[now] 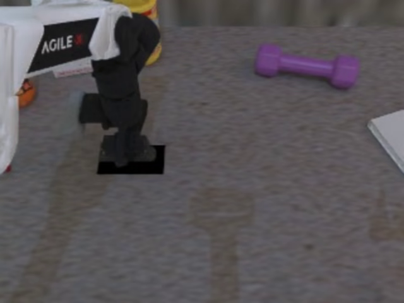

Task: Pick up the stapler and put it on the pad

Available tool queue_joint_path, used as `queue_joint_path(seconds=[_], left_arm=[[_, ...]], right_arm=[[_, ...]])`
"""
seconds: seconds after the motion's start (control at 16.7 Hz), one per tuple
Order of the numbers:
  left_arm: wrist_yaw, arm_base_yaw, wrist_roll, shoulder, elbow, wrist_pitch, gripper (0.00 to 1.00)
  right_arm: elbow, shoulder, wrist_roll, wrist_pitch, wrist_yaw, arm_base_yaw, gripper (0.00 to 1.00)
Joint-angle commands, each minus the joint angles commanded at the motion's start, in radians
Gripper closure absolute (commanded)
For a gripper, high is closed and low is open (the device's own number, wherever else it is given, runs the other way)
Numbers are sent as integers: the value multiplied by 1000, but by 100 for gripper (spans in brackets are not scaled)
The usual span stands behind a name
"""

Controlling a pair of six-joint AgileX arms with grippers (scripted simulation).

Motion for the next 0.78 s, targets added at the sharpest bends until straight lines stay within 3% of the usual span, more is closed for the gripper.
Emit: queue_joint_path(seconds=[0.48,0.78], left_arm=[[0,0,0,0,0,0,2],[0,0,0,0,0,0,0]], right_arm=[[0,0,0,0,0,0,0],[0,0,0,0,0,0,0]])
